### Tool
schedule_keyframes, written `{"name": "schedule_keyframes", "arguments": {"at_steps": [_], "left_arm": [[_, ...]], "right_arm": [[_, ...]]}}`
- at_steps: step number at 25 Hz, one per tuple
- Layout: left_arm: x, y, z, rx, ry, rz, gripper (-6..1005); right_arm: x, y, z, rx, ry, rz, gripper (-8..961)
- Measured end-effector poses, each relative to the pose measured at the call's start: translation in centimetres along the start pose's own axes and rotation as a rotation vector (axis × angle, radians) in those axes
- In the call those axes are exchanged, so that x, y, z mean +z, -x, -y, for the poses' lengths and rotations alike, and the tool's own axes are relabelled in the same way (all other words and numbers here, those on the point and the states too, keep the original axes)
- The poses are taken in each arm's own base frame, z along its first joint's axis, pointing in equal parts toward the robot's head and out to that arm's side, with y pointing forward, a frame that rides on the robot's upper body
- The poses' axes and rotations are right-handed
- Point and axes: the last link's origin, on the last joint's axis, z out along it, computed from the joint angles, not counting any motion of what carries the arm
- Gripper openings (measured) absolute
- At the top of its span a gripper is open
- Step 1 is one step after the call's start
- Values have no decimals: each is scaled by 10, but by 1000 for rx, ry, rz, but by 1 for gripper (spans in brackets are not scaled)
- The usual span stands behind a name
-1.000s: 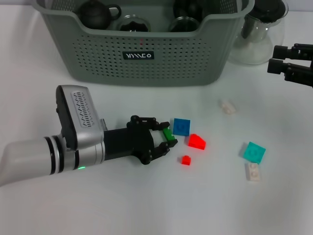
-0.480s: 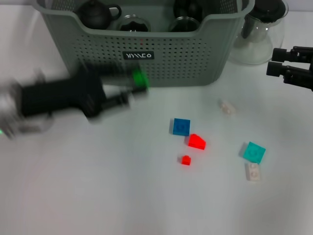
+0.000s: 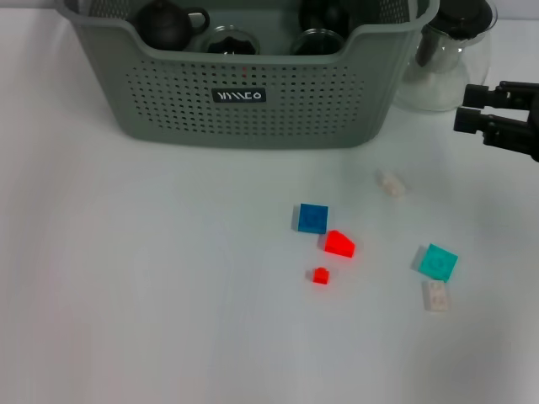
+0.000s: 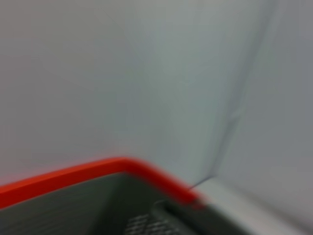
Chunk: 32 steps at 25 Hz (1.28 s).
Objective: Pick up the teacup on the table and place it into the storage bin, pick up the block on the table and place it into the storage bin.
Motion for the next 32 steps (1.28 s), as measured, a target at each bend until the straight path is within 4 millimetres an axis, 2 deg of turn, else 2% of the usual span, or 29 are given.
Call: {"name": "schedule_keyframes", "arguments": {"at_steps": [3, 9, 13, 17, 21, 24, 28, 31, 32], "left_arm": [[27, -8, 16, -5, -138, 113, 469], [83, 11, 30, 60, -321, 265, 486], [100, 19, 31, 75, -398, 311, 498], [101, 13, 30, 60, -428, 310, 510], [90, 7, 27, 27, -413, 255, 522], [71, -1, 21, -11, -365, 143, 531], [26, -2, 5, -52, -224, -48, 619], [-16, 19, -8, -44, -69, -186, 704], [-31, 29, -12, -27, -17, -234, 703]], "right_arm": [[6, 2, -1, -7, 15, -2, 490], [10, 4, -1, -8, 19, -2, 489], [11, 5, -1, -8, 20, -2, 489], [11, 5, -1, -8, 20, -2, 490], [10, 4, -1, -7, 20, -2, 490], [10, 4, -1, -7, 20, -2, 490], [11, 5, -1, -7, 21, -1, 489], [11, 5, 0, -7, 21, -2, 489], [11, 5, -1, -7, 20, -2, 489]]}}
